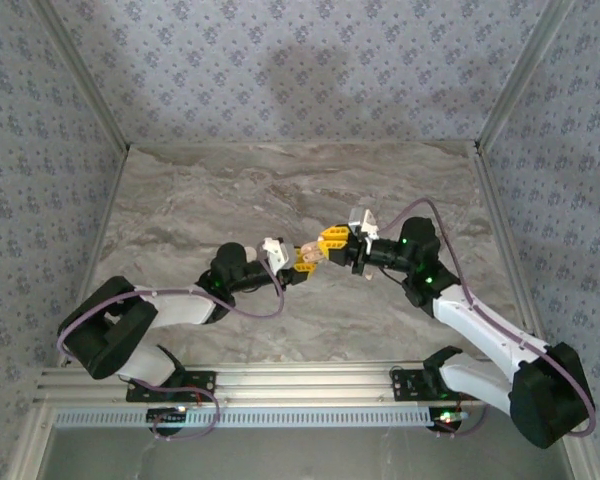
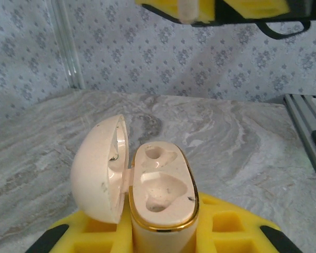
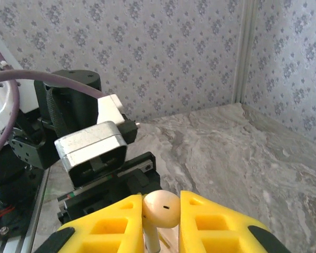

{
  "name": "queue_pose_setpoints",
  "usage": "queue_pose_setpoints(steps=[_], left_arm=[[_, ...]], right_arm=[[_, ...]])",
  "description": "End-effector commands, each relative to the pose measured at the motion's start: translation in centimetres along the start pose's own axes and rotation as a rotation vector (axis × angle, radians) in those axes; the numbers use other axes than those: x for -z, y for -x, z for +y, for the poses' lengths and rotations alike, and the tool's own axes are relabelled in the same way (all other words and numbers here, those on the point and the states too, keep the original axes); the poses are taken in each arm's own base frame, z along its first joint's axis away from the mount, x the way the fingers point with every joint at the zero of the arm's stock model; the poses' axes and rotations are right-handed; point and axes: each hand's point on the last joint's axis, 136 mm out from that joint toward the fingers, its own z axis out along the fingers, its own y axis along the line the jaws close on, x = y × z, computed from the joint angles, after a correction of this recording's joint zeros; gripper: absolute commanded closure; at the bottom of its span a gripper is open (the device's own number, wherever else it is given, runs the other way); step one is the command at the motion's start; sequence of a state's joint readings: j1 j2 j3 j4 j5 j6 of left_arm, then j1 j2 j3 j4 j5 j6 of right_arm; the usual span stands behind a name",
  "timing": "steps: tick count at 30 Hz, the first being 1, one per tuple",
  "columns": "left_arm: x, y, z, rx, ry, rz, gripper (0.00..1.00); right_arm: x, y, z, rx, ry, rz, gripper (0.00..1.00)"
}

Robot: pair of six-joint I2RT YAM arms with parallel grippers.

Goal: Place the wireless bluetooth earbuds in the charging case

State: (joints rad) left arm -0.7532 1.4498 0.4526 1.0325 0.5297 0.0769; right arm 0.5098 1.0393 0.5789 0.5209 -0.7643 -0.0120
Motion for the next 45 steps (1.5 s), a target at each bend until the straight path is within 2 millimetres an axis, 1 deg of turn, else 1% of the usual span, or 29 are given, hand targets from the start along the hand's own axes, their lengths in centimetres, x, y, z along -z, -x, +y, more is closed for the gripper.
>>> queue_pose_setpoints(steps=[1, 7, 15, 20, 28, 36, 45], left_arm=[[0.0, 2.0, 0.4, -0.079, 0.028, -0.073, 0.87], [0.1, 2.2, 0.4, -0.078, 0.029, -0.076, 0.87], [0.2, 2.6, 0.5, -0.067, 0.035, -0.086, 0.87], [0.4, 3.1, 0.5, -0.057, 0.044, -0.099, 0.87], [0.7, 3.8, 0.7, -0.049, 0.061, -0.119, 0.87], [0.8, 4.3, 0.7, -0.046, 0.061, -0.133, 0.87], [0.8, 4.3, 0.6, -0.043, 0.057, -0.130, 0.87]], right_arm=[[-0.2, 0.5, 0.3, 0.007, -0.025, -0.043, 0.80], [-0.8, 0.0, 0.9, -0.009, -0.025, -0.059, 0.79], [-1.8, 0.2, 0.3, -0.076, -0.031, -0.119, 0.79], [-2.2, -0.4, 0.3, -0.109, -0.038, -0.126, 0.80], [-2.3, -1.3, 0.5, -0.114, -0.055, -0.115, 0.80], [-2.5, -2.0, 0.3, -0.102, -0.080, -0.102, 0.80], [-2.6, -1.4, -0.4, -0.080, -0.122, -0.130, 0.80]])
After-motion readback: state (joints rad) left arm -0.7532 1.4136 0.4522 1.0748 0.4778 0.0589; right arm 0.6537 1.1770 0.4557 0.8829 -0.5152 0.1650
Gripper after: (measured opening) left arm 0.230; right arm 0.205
